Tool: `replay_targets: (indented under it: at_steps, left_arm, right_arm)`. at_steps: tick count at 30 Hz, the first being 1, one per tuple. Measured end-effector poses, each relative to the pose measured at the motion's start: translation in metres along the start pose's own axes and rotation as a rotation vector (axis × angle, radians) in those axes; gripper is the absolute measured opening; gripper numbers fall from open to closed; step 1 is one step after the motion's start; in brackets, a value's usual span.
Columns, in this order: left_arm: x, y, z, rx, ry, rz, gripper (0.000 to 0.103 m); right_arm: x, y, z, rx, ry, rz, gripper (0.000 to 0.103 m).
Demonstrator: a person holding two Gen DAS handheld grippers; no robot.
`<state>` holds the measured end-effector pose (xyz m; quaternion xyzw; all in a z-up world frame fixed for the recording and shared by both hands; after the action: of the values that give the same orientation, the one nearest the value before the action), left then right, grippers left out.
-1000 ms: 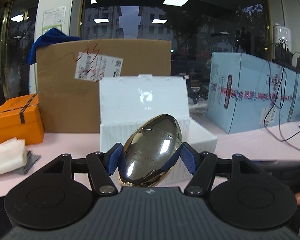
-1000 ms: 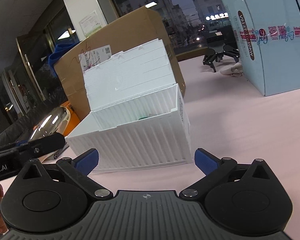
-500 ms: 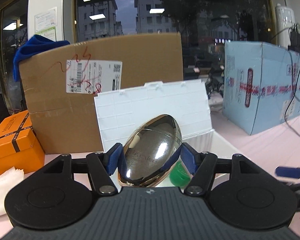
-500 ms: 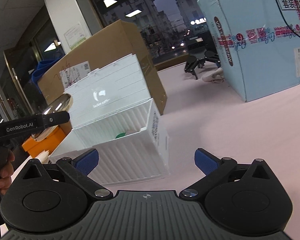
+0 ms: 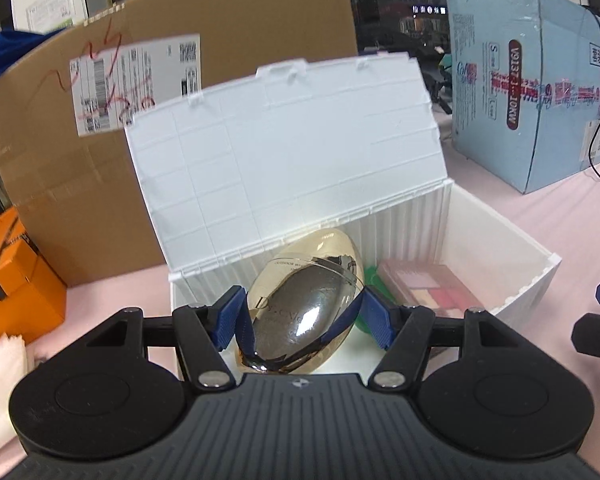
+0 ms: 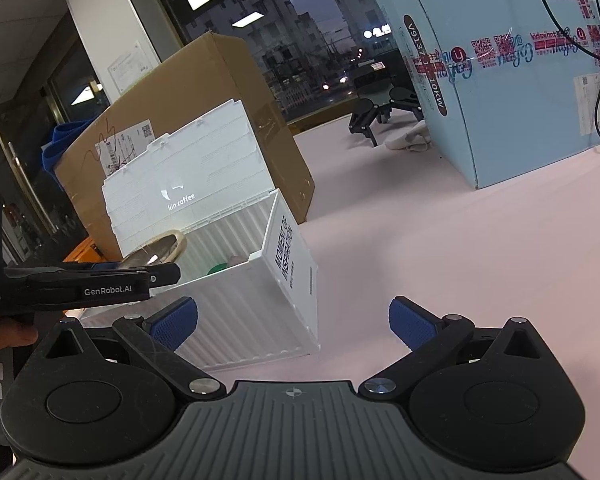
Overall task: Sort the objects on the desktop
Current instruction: 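Lower the chrome compact into the white box and open the left gripper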
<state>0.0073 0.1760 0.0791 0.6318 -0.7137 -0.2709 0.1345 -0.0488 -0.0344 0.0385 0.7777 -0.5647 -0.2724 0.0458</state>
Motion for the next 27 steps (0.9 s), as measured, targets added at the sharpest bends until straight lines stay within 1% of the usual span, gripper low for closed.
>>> replay_targets:
  at_steps: [3, 5, 7, 9, 11, 13, 20, 24, 25, 26, 27]
  left_arm:
    - [-0.007, -0.007, 0.001, -0.041, 0.049, 0.041, 0.061]
    - [-0.01, -0.009, 0.001, -0.059, 0.061, 0.058, 0.061]
    - [-0.009, -0.009, 0.0, -0.063, 0.052, 0.056, 0.061]
    - [-0.011, -0.009, -0.002, -0.065, 0.066, 0.057, 0.061]
    - [-0.014, -0.009, -0.002, -0.063, 0.083, 0.044, 0.061]
    - [-0.014, -0.009, -0.001, -0.061, 0.078, 0.033, 0.061]
    - [-0.019, -0.004, 0.002, -0.038, 0.107, 0.009, 0.061]
    - [-0.018, 0.0, 0.006, -0.024, 0.115, 0.006, 0.063]
    - [-0.018, 0.001, 0.006, -0.021, 0.118, 0.005, 0.064]
    - [-0.017, 0.003, 0.006, -0.014, 0.121, 0.003, 0.07]
    - [-0.016, 0.005, 0.006, -0.001, 0.127, -0.002, 0.079]
  right_arm:
    - [0.0, -0.001, 0.001, -0.011, -0.005, -0.005, 0.103]
    - [0.0, -0.002, 0.002, -0.018, -0.007, -0.007, 0.103]
    - [0.0, -0.003, 0.002, -0.021, -0.007, -0.007, 0.103]
    - [0.0, -0.003, 0.002, -0.024, -0.01, -0.009, 0.103]
    - [0.0, -0.004, 0.003, -0.029, -0.013, -0.01, 0.103]
    - [0.0, -0.004, 0.003, -0.034, -0.017, -0.014, 0.103]
    - [0.001, -0.005, 0.004, -0.04, -0.019, -0.013, 0.103]
    - [0.002, -0.008, 0.005, -0.047, -0.016, -0.005, 0.103]
    - [0.002, -0.009, 0.005, -0.05, -0.015, -0.002, 0.103]
    - [0.002, -0.01, 0.006, -0.051, -0.014, 0.0, 0.103]
    - [0.002, -0.01, 0.006, -0.053, -0.014, 0.002, 0.103]
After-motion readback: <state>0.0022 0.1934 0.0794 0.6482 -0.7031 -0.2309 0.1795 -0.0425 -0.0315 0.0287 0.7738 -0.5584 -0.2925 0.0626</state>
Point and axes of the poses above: each gripper's, at about its wrist camera, not at the fingertips, and y roughly against the way its jaws point, x to its right, z to its underside, the point moved 2 cm from there along -y, roughly the way its jaws point, and after that the axes turned 3 degrees about x, right-handed, at the moved point
